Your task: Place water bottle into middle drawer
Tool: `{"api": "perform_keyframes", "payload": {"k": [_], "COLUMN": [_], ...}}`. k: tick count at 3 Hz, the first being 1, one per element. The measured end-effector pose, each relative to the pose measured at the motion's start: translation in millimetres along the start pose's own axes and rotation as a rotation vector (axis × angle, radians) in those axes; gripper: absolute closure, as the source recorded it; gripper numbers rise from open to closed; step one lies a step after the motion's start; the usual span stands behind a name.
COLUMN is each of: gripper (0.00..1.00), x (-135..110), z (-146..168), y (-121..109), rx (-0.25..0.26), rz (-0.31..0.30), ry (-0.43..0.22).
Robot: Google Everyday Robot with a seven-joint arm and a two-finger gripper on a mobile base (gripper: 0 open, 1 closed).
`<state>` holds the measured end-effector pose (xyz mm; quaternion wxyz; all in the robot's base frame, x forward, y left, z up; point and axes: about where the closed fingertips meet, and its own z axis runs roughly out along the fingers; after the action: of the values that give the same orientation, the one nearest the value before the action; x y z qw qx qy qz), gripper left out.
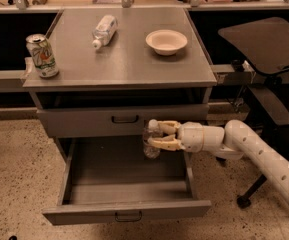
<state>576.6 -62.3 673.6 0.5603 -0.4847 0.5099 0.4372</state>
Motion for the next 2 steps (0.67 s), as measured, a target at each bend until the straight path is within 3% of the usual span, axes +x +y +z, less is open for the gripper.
{"api": "perform_keyframes", "payload": {"k": [1, 2], "gripper": [1.0, 1.0], "x": [47, 89], "z": [27, 41], "y": [29, 56], "rx": [-0.05, -0.074], "rz": [0.155, 0.246], "ry": [-0.047, -0.05]}}
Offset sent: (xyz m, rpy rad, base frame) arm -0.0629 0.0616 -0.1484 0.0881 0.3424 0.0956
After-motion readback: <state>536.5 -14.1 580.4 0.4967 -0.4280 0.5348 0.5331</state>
